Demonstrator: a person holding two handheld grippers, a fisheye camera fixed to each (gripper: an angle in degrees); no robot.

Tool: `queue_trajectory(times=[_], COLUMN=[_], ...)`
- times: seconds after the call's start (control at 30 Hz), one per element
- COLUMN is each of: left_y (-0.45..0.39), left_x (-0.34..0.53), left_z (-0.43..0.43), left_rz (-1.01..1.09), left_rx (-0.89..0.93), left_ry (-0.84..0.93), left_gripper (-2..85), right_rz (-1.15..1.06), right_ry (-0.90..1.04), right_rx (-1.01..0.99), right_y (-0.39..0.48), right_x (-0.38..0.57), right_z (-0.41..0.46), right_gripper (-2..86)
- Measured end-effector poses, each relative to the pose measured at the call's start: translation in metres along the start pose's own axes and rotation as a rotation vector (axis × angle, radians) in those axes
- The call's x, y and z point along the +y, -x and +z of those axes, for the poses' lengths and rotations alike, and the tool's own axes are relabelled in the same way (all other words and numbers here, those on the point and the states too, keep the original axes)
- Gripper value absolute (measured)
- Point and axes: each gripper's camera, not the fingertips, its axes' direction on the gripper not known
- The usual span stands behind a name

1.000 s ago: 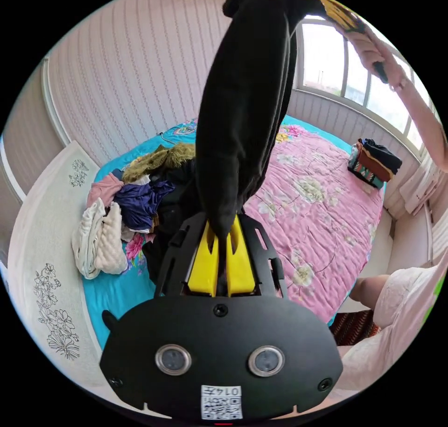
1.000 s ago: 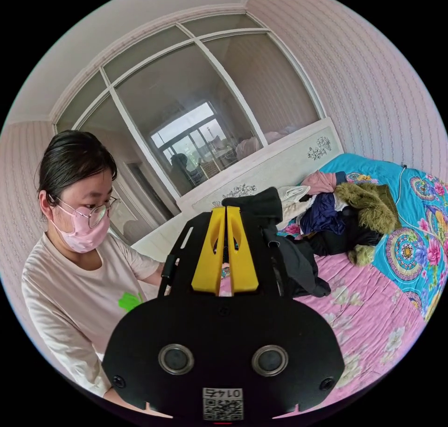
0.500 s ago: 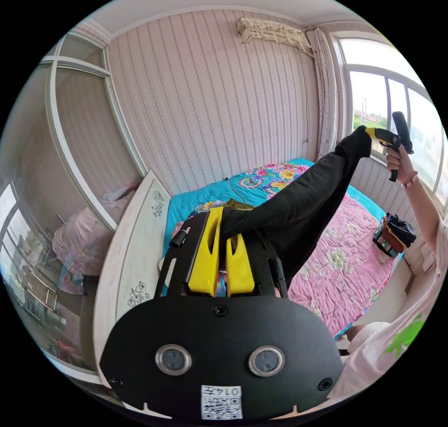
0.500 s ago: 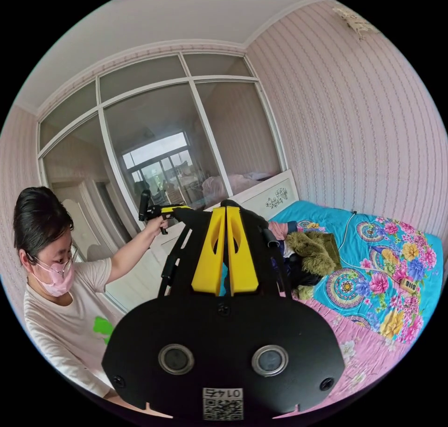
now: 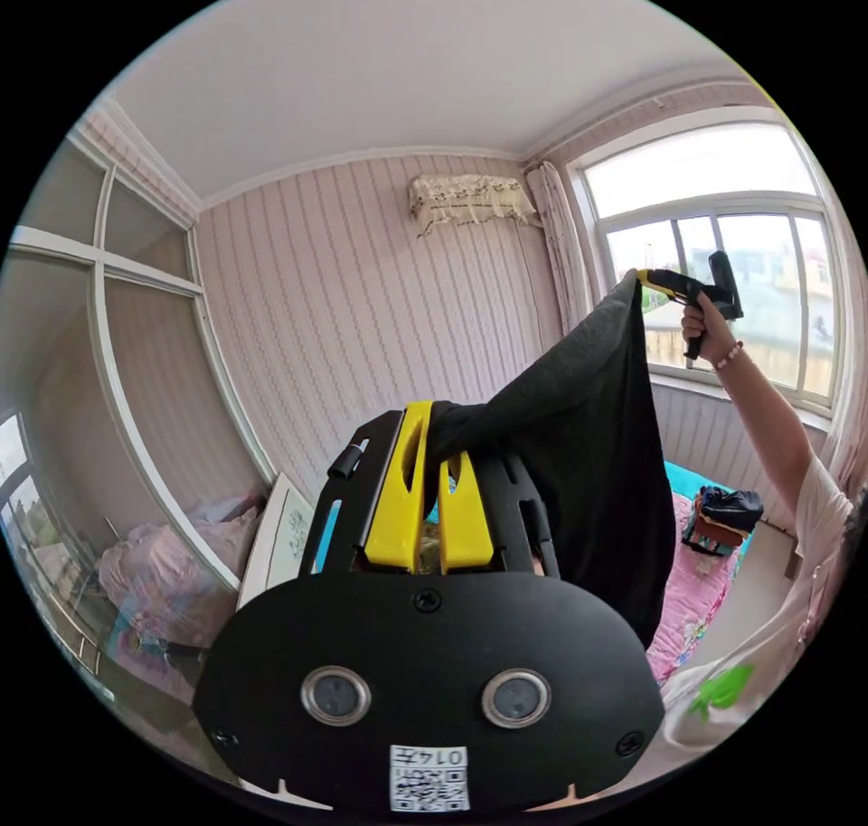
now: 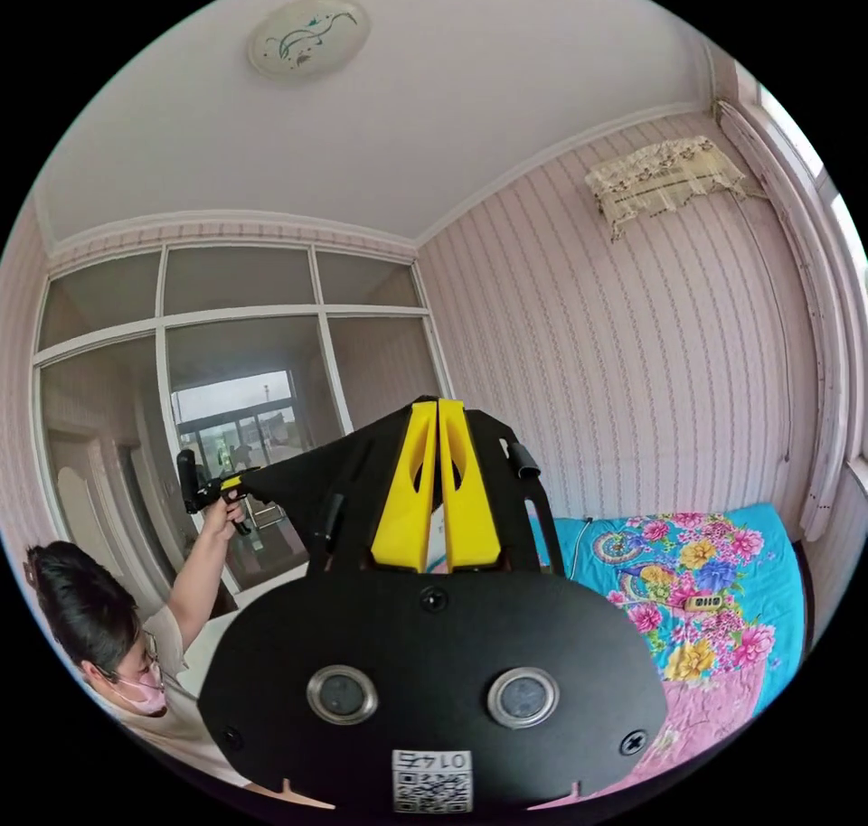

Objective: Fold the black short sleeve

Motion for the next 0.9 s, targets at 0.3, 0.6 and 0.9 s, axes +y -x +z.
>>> queue_trajectory(times=[0.3, 0.6, 0.9], left_y=[-0.043, 0.026, 0.09], left_x=[-0.054, 0.105, 0.433], left_z=[-0.033, 0.022, 0.066], left_rz=[0.108, -0.075, -0.489], left_rx=[0.148, 0.2, 0.133], left_ry=[-0.067, 0.154, 0.408], left_gripper=[-1.0, -1.0, -1.0], right_rz=[-0.08, -0.136, -0.034], right_ry=[-0.052, 0.273, 0.773], right_rx=[0.272, 0.216, -0.148], right_y=[0.047, 0.024, 0.001], right_x=[-0.086, -0.026, 0.286], right_z=[-0.04, 0.197, 0.575], right_gripper=[-0.4, -0.5, -0.5])
